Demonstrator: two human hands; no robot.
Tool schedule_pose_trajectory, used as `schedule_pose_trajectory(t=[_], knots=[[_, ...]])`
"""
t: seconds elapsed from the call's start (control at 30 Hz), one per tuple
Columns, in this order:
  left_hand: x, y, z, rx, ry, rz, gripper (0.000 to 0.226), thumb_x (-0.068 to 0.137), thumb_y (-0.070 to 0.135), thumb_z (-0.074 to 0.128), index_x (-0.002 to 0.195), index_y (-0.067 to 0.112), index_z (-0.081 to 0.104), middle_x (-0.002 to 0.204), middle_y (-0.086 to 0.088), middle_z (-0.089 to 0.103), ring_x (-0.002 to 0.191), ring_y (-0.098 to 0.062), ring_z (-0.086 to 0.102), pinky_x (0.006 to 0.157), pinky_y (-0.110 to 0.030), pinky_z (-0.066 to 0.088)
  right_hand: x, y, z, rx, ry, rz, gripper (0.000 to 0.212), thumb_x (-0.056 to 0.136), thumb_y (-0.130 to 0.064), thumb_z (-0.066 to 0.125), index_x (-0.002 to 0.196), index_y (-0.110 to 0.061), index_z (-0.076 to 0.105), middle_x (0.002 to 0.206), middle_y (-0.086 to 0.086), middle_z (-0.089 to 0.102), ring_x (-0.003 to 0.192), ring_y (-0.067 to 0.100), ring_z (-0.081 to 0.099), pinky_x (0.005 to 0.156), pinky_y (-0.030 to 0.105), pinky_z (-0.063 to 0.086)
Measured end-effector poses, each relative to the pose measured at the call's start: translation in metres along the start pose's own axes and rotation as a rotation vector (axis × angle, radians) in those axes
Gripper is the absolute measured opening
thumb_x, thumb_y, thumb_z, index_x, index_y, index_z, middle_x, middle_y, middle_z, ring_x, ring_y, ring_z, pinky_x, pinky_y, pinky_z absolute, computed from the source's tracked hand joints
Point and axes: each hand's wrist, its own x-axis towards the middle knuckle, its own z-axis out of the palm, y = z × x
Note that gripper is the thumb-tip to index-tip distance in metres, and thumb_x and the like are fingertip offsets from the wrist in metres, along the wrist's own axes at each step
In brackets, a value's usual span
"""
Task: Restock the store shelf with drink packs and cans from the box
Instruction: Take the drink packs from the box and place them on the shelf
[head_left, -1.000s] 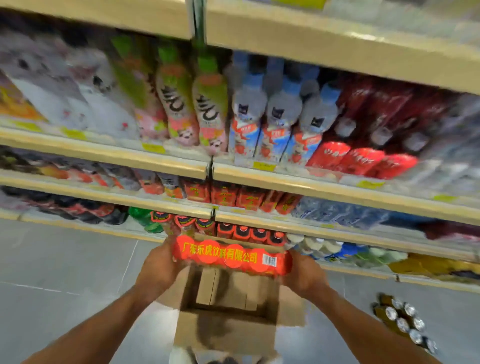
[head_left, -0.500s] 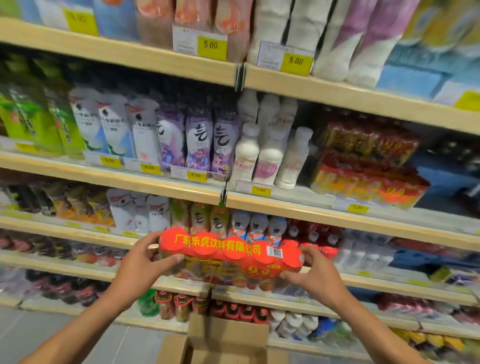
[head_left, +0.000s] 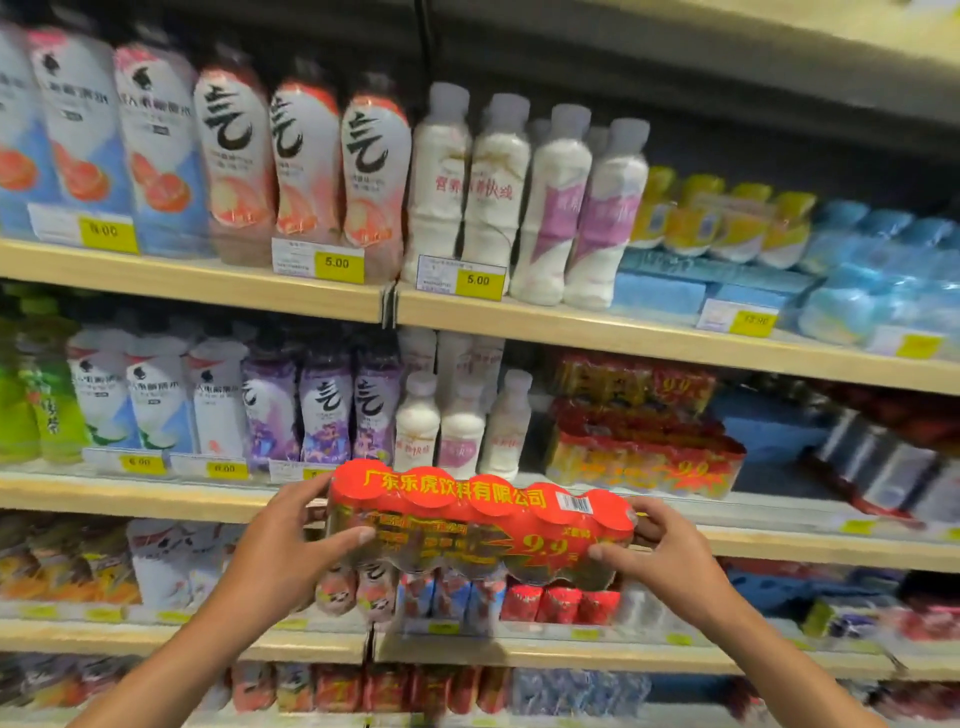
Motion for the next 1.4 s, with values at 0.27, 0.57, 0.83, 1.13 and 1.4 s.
schedule_pose_trajectory(t=[0.27, 0.57, 0.83, 1.13, 1.4], knots=[[0.036, 0.052, 0.099, 0.001, 0.018, 0.079, 0.056, 0.068, 0.052, 0.083, 0.113, 0.067, 0.053, 0.107, 0.048, 0.042, 0.106, -0.001, 0.049, 0.089, -0.029, 0.042, 0.046, 0.027, -0.102, 0.044, 0.078, -0.086, 0.062, 0.047, -0.048, 0.096, 0.103, -0.040, 0.071, 0.101, -0.015, 0.077, 0.095, 0.000, 0.071, 0.079, 0.023, 0.053], [0.091, 0.105, 0.221, -0.044, 0.079, 0.046, 0.062, 0.077, 0.042, 0.081, 0.127, 0.058, 0.048, 0.126, 0.021, 0.049, 0.118, -0.009, 0.053, 0.100, -0.032, 0.042, 0.116, 0.067, -0.203, 0.046, 0.140, -0.190, 0.046, 0.061, -0.045, 0.089, 0.098, -0.020, 0.075, 0.096, -0.002, 0.079, 0.095, 0.014, 0.073, 0.081, 0.036, 0.060], [0.155, 0.141, 0.264, 0.159, 0.135, -0.124, 0.051, 0.081, 0.035, 0.078, 0.122, 0.010, 0.064, 0.112, -0.011, 0.071, 0.100, -0.030, 0.065, 0.089, -0.044, 0.054, 0.194, 0.085, -0.233, 0.061, 0.153, -0.163, 0.023, 0.078, -0.003, 0.082, 0.086, -0.021, 0.070, 0.074, -0.009, 0.075, 0.072, 0.003, 0.070, 0.067, 0.016, 0.057], [0.214, 0.165, 0.302, 0.212, 0.157, -0.052, 0.060, 0.088, 0.037, 0.072, 0.139, 0.013, 0.050, 0.143, -0.010, 0.054, 0.129, -0.032, 0.051, 0.098, -0.034, 0.041, 0.263, 0.100, -0.236, 0.035, 0.174, -0.192, 0.035, 0.082, -0.008, 0.080, 0.114, -0.001, 0.070, 0.114, 0.016, 0.073, 0.102, 0.024, 0.067, 0.076, 0.021, 0.051], [0.222, 0.145, 0.323, 0.226, 0.162, -0.018, 0.050, 0.093, 0.039, 0.065, 0.133, 0.014, 0.052, 0.132, -0.009, 0.060, 0.123, -0.032, 0.054, 0.085, -0.028, 0.032, 0.275, 0.115, -0.235, -0.062, 0.217, -0.208, 0.024, 0.079, -0.027, 0.084, 0.096, -0.021, 0.070, 0.086, -0.014, 0.070, 0.093, 0.017, 0.066, 0.066, 0.003, 0.042]])
